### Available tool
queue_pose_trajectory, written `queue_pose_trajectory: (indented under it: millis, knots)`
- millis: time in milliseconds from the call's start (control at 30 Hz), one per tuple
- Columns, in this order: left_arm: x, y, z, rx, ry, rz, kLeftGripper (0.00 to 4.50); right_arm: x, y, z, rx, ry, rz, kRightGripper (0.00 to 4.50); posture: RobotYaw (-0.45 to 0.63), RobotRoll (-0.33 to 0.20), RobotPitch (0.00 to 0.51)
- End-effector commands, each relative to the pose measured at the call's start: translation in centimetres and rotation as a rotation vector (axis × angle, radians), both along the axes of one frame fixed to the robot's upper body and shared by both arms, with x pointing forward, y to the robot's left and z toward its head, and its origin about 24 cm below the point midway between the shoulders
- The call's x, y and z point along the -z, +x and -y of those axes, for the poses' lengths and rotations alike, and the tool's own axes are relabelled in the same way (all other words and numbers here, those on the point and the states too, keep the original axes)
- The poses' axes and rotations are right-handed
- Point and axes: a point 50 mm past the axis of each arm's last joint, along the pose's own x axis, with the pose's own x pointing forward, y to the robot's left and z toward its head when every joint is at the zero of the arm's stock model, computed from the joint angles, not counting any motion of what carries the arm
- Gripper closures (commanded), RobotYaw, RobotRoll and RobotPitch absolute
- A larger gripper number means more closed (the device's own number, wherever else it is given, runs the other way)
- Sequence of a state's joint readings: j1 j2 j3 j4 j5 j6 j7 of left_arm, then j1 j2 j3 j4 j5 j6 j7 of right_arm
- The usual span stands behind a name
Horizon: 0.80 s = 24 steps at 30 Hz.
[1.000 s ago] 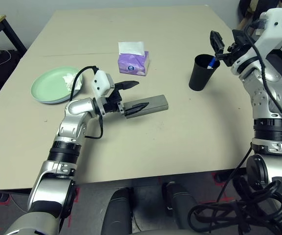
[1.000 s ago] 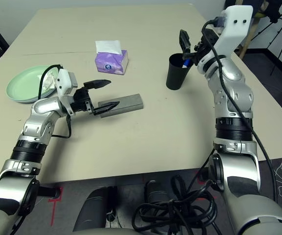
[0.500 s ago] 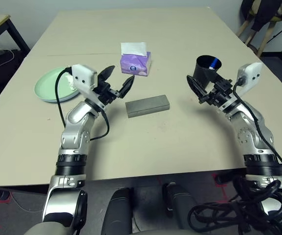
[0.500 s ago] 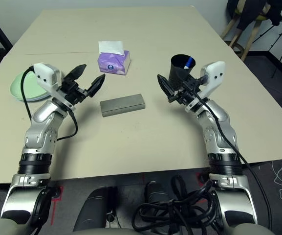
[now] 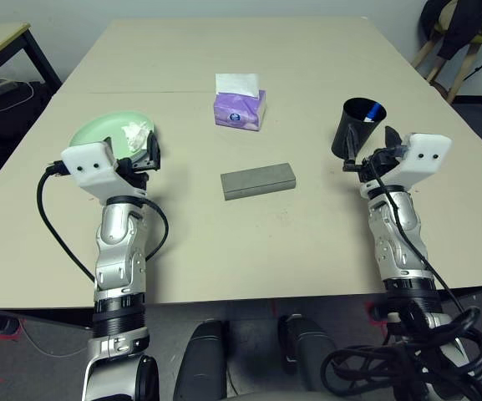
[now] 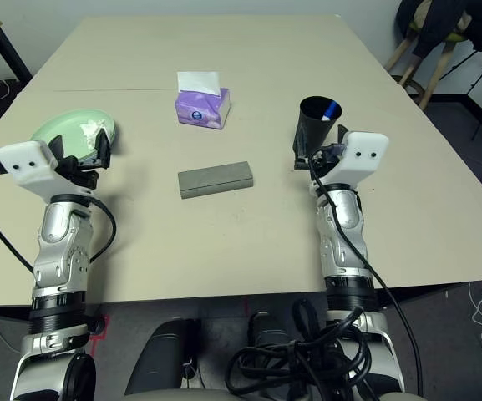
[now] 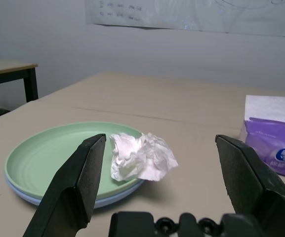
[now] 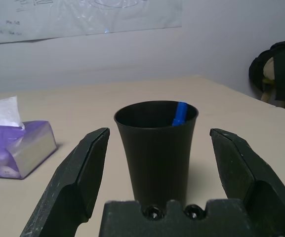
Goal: Organize and tidy the items on the table.
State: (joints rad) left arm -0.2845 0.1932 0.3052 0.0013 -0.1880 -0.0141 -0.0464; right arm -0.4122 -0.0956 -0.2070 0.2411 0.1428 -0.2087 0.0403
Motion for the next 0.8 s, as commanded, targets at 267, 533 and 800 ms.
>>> queue_pose_trajectory:
  millis: [267, 533, 800]
  knots:
    - [1.0, -0.6, -2.7, 0.010, 0.063, -0.034, 0.00, 1.9, -0.6, 0.1, -0.109, -0.057, -0.085, 0.03, 0.06, 0.000, 0.114]
    - [2.2, -1.2, -4.3, 0.053, 0.141, -0.127, 0.00, 1.7, -0.3, 1.8, -0.161, -0.094, -0.126, 0.03, 0.06, 0.000, 0.108]
    - [2.4, -1.6, -5.3, 0.021, 0.139, -0.165, 0.00, 1.1, 0.4, 2.7, -0.129, -0.111, -0.112, 0.03, 0.08, 0.000, 0.097]
